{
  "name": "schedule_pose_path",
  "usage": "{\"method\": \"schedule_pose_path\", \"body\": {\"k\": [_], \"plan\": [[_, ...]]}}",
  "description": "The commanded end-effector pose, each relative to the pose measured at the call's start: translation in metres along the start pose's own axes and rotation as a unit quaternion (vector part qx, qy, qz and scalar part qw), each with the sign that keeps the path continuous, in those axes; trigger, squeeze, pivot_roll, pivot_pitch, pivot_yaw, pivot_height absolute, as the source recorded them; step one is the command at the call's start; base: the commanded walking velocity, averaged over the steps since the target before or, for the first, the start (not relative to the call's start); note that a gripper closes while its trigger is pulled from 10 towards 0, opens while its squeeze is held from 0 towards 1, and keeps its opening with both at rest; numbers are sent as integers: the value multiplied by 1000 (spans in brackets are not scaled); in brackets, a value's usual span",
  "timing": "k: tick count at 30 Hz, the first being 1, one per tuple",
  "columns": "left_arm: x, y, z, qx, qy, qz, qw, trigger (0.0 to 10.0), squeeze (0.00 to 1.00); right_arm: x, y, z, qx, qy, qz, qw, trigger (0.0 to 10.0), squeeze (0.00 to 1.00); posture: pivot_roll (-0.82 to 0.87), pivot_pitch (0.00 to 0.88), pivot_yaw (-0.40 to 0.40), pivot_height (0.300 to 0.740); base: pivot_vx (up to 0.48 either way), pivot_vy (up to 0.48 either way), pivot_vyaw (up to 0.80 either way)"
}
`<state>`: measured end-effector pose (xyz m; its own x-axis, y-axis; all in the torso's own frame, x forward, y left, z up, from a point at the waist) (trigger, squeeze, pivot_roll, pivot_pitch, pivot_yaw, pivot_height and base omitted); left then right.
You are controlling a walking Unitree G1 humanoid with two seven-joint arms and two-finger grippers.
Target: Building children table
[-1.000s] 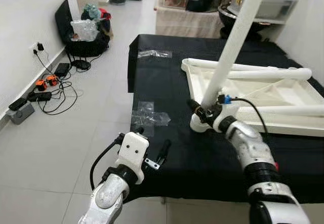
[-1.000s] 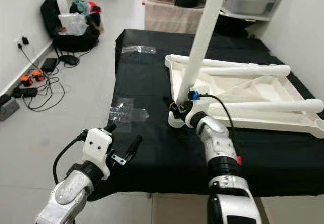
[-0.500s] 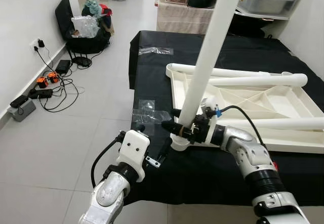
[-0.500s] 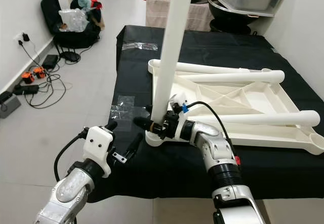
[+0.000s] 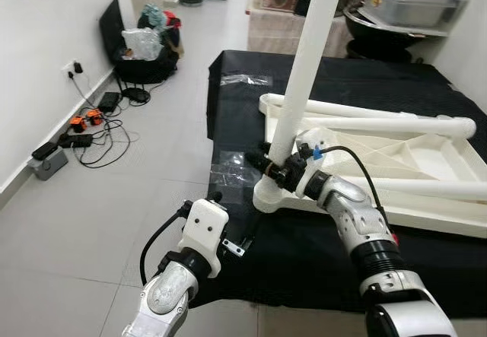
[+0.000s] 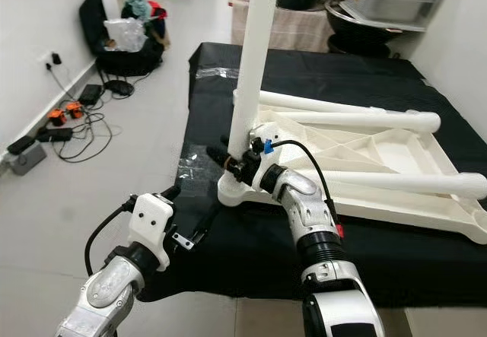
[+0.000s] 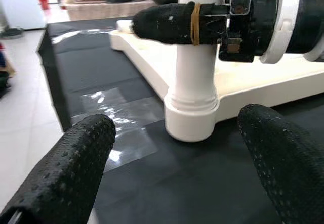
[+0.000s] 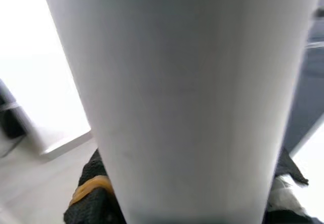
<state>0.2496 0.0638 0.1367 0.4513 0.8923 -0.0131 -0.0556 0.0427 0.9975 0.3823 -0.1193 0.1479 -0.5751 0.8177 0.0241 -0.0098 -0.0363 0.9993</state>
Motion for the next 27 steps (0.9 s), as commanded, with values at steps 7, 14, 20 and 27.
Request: {"method": "schedule_pose_path", "body": {"k": [7,14,20,27], "plan": [[0,-2,0,4,0,1,1000,10000,0,-74,-12,-59,43,-425,-27,904,0,0,70,11,-99,740,0,0,0],[1,-2,0,4,-1,1,1000,10000,0,-56,-15,-51,48,-422,-15,905,10000,0,68,15,-96,740,0,0,0],[1,-2,0,5,-1,1,1000,10000,0,-27,-10,-20,7,-271,-2,962,10000,153,65,17,-94,740,0,0,0],[2,-2,1,3,1,0,1000,10000,0,6,-13,-16,-3,-67,26,997,10000,1000,66,26,-97,740,0,0,0]]}}
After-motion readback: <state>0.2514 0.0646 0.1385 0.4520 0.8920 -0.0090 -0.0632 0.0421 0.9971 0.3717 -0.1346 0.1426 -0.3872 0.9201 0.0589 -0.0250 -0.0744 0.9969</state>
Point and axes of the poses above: a point about 5 cm out from each wrist's last joint towards the gripper, its own z axis pointing out of the wrist towards the gripper, its own y axis along the axis of the wrist's last joint, x = y × z, the point moved 3 cm from there along z, pointing out of the wrist towards the gripper, and after that the axes turned 4 degrees about -z, right-handed, at the moved point
